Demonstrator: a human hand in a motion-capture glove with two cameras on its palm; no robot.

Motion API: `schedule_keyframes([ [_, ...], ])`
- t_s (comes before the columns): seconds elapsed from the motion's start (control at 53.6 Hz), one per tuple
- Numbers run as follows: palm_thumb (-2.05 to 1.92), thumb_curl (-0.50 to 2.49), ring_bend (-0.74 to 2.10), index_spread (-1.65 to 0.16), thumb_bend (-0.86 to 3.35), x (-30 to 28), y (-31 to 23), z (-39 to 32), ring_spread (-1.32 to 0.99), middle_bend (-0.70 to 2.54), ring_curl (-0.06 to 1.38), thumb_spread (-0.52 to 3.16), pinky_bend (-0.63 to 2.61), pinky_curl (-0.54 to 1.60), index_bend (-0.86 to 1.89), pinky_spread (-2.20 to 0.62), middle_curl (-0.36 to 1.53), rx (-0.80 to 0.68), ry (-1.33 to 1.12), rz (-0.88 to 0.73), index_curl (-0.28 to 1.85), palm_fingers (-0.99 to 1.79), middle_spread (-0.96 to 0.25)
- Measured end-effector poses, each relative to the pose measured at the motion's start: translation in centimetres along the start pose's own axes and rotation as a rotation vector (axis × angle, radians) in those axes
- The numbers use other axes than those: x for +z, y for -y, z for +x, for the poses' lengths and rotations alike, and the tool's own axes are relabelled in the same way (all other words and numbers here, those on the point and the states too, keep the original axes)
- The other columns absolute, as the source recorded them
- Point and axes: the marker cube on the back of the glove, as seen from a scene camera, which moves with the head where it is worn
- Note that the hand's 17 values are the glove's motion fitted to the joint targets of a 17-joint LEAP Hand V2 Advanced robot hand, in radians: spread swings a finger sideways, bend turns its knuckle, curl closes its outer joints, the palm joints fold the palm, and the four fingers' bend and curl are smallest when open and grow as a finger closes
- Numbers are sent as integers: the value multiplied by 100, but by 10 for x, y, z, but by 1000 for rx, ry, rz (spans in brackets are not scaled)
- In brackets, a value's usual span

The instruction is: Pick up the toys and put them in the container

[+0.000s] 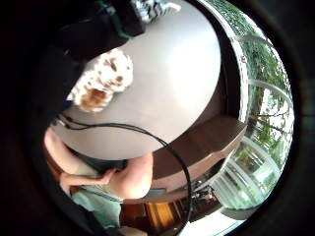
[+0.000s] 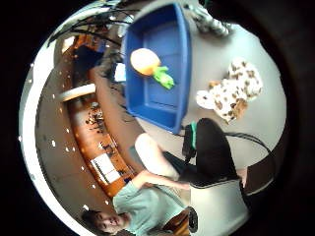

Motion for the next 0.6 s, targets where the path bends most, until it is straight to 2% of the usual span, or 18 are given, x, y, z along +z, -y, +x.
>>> schedule_keyframes([
  [0.112,23,43,40,-28,6,40,20,10,-8,13,31,143,97,31,18,3,37,-70,-165,-82,42,-19,-15],
  [0.186,24,42,26,-29,4,60,39,11,-5,9,28,137,96,31,16,3,34,-106,-238,-79,41,-29,-13],
  [0.242,26,42,19,-29,3,97,40,29,-4,8,26,134,95,31,16,4,31,-132,-283,-73,40,-28,-12],
  [0.28,28,42,9,-30,3,112,46,36,-3,7,22,132,97,32,24,4,29,-157,-280,-31,43,-26,-12],
  [0.392,33,42,7,-31,2,115,68,35,-4,17,16,128,97,32,45,1,29,-195,-193,70,48,-3,-13],
  [0.466,35,43,12,-30,2,106,77,29,-7,40,13,129,85,28,59,-3,36,-182,-147,101,52,26,-14],
  [0.597,48,47,34,-27,6,103,85,26,-18,69,19,126,69,23,60,-10,46,-107,-62,213,55,62,-14],
])
